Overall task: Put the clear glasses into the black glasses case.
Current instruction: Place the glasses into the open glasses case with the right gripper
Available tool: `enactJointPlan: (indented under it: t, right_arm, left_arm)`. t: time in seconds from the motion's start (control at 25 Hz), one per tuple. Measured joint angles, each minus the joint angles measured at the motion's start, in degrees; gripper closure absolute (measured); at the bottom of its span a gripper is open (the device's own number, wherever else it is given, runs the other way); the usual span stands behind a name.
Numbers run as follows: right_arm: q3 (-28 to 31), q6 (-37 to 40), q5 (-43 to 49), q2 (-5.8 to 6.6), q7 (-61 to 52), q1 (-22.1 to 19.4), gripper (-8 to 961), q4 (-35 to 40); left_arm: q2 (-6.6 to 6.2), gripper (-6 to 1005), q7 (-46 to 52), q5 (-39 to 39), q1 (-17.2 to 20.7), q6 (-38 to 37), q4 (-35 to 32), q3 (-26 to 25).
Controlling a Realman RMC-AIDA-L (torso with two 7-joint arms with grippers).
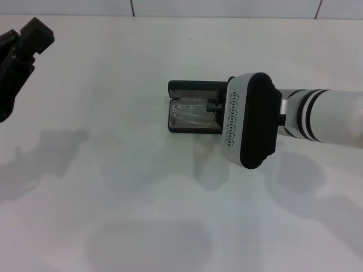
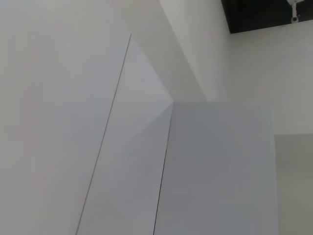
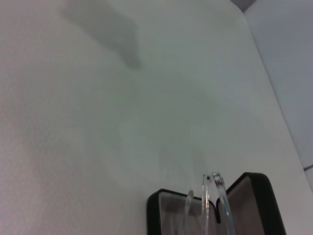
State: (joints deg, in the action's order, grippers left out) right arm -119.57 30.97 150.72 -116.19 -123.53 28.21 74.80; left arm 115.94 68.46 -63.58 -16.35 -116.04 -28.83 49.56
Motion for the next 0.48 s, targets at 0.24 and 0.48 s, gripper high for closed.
enactJointPlan:
  t: [0.24, 0.48]
  right_arm:
    - [-0.1, -1.1, 0.1, 0.0, 0.0, 0.1, 876, -1.8]
    - [-0.1, -2.2, 0.3, 0.0, 0.0, 0.2, 876, -2.6]
  left_arm:
    - [0.14, 943, 0.0, -0.1, -0.1, -0.1, 0.0, 0.0]
    - [0.19, 942, -0.1, -0.1, -0.2, -0.1, 0.0, 0.0]
